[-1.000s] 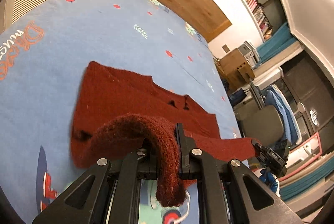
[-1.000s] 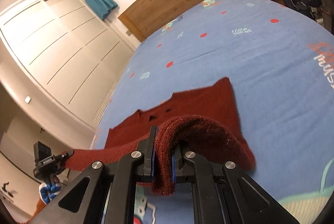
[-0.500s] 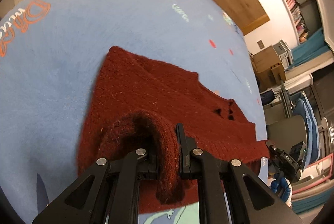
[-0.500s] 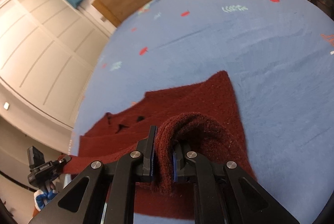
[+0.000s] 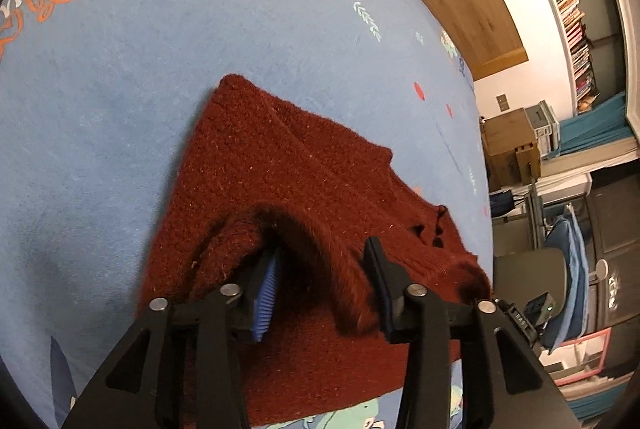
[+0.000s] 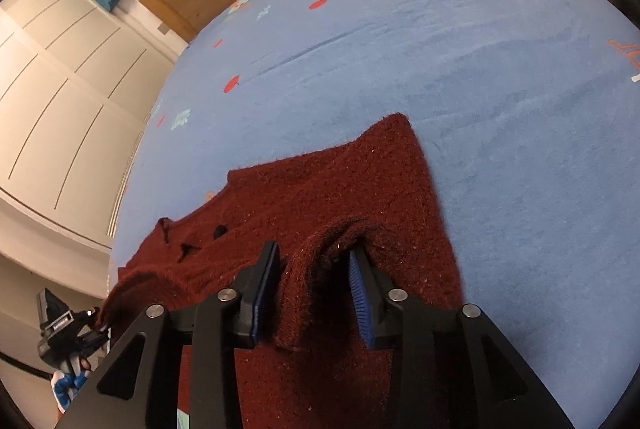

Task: Fold small clothes
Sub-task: 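Lift the hem with both grippers and fold it toward the collar, then open both grippers, release the folded hem and lift away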

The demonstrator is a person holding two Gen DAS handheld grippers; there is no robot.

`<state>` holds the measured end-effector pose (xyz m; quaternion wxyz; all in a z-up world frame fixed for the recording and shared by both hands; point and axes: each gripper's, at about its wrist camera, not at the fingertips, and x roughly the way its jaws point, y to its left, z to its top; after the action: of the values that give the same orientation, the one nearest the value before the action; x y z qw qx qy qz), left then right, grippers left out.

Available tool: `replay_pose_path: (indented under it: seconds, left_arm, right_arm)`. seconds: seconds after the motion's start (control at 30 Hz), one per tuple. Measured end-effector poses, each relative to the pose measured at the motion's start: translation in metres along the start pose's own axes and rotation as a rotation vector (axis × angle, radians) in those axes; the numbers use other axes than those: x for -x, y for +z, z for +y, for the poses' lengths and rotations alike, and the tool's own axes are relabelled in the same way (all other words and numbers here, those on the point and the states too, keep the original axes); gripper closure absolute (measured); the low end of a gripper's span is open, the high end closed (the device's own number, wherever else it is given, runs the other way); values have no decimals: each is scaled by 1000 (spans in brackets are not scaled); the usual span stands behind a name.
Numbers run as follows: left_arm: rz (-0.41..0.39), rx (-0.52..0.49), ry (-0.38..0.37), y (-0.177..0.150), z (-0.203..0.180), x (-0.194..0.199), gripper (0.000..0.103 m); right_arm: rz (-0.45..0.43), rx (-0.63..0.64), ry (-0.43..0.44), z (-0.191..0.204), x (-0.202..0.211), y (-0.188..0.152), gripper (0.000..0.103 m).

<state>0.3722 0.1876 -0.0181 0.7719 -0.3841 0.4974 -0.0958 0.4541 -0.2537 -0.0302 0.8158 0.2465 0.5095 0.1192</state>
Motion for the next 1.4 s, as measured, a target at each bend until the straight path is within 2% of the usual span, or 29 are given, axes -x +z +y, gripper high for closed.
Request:
replay_pose_path:
  seconds: [0.17, 0.23, 0.33, 0.53, 0.67, 0.93, 1.2, 1.4]
  left_arm:
    - [-22, 15, -14, 3, 3, 13, 58]
    - [-51, 19, -15, 4, 3, 23, 52]
    - [-77, 21, -22, 6, 1, 34, 52]
    - [-99, -91, 59, 1, -20, 39, 52]
    - [-87, -204, 117, -14, -45, 23, 52]
    - [-61, -354, 204, -43, -73, -27, 52]
    - [-82, -445, 315, -48, -64, -60, 52]
    - [-96, -467, 327, -51, -46, -64, 51]
  right_arm:
    - [-12, 12, 3, 2, 5, 3, 57]
    - [-18, 12, 3, 4, 7, 4, 56]
    - [-35, 22, 3, 7, 12, 6, 51]
    - [-68, 60, 3, 17, 24, 11, 48]
    - [-77, 142, -33, 31, 25, 8, 48]
    - [-49, 315, -99, 59, 1, -7, 48]
    - [-28, 474, -199, 75, -31, -20, 47]
    - [-4, 510, -270, 65, -52, -17, 47]
